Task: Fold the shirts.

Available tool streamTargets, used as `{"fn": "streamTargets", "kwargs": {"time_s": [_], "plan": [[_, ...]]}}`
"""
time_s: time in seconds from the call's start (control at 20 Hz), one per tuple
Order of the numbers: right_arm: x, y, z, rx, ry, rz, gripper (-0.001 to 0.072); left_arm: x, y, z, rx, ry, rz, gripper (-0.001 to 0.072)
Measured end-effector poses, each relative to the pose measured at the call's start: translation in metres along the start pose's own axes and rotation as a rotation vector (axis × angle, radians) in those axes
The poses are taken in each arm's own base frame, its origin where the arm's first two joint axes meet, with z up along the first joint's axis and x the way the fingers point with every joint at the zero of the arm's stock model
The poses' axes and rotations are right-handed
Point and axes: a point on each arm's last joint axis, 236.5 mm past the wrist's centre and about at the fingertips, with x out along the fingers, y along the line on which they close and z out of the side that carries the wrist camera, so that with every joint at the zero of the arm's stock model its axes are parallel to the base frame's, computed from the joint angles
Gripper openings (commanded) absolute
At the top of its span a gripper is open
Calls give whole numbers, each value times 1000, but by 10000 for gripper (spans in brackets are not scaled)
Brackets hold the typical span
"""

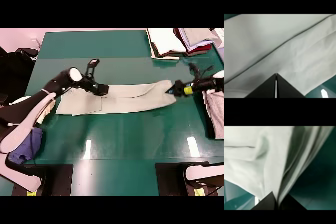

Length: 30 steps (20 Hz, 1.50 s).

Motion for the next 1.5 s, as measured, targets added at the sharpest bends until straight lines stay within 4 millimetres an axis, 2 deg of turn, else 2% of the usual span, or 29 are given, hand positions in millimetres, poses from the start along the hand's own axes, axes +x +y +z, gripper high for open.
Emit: {"fn": "streamTargets", "kwargs": {"time_s": [0.2, 0.4, 0.55, 0.75, 0.9, 0.95, 1.05, 1.15, 1.25, 1.3, 1.35, 1.4, 1.5], "plan": [[-31, 83, 22, -170, -64, 24, 14, 32, -20, 3, 24, 19, -26, 28], [-48, 159, 29, -309, -100, 61, 14, 52, -25, -3, 28, 48, -33, 29], [-54, 201, 29, -379, -114, 90, 14, 57, -26, -4, 22, 55, -33, 28], [-47, 248, 25, -452, -105, 132, 14, 59, -24, -4, 23, 57, -24, 28], [-33, 278, 18, -501, -80, 168, 14, 45, -14, 9, 25, 44, -10, 28], [-27, 287, 15, -511, -72, 179, 14, 35, -9, 19, 27, 27, -1, 28], [-11, 308, 8, -540, -59, 208, 15, -1, 8, 46, 31, -26, 29, 28], [12, 331, -2, -567, -41, 246, 15, -57, 34, 79, 35, -110, 88, 28], [45, 363, -17, -586, -17, 315, 22, -123, 59, 107, 36, -207, 155, 29], [65, 378, -25, -595, -10, 347, 149, -161, 71, 119, 34, -264, 195, 29], [88, 396, -34, -606, -6, 386, 311, -200, 83, 128, 31, -322, 238, 29], [111, 411, -42, -615, -9, 420, 338, -233, 90, 134, 28, -371, 269, 29], [155, 437, -61, -626, -13, 480, 337, -289, 98, 138, 22, -453, 321, 29]]}}
